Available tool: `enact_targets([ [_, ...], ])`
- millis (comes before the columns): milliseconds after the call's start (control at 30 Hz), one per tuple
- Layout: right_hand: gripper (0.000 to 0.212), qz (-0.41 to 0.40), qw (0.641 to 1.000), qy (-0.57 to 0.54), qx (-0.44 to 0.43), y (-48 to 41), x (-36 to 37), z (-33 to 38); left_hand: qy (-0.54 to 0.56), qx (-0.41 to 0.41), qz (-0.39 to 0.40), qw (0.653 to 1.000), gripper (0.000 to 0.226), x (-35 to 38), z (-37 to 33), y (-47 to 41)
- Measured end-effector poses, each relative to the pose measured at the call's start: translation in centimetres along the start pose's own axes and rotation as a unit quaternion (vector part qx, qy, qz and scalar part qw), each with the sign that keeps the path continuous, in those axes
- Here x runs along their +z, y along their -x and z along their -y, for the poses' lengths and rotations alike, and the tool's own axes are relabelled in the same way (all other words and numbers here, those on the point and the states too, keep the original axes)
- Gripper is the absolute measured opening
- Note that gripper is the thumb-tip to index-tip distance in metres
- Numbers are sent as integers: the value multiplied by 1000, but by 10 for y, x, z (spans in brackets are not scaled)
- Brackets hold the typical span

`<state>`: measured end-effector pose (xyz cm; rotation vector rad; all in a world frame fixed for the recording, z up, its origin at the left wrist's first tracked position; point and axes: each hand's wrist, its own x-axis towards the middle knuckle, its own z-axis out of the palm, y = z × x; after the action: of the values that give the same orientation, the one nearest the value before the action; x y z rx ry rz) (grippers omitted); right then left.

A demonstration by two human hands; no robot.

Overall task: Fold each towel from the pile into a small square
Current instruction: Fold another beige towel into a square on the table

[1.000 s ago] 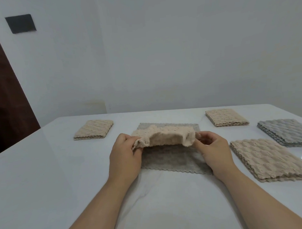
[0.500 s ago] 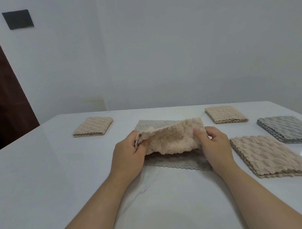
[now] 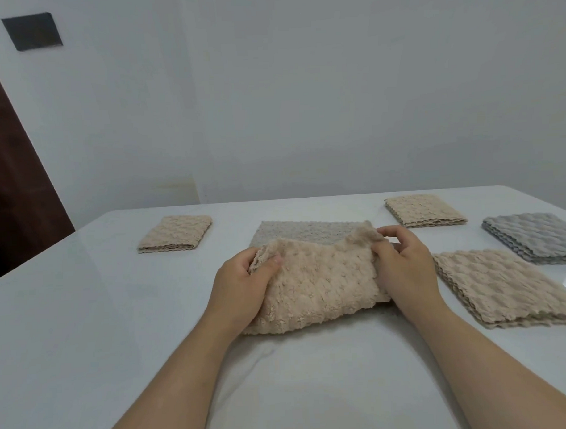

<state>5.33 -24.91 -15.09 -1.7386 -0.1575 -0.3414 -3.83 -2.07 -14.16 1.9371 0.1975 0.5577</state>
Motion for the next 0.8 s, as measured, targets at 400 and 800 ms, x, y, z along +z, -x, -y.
enact_targets([
  [400, 54, 128, 928, 349, -6, -3, 5, -13, -314, -23, 21, 949, 35, -3, 25, -7],
  [800, 69, 105, 981, 161, -35, 3, 2, -3, -135, 43, -91, 986, 23, -6, 13, -8],
])
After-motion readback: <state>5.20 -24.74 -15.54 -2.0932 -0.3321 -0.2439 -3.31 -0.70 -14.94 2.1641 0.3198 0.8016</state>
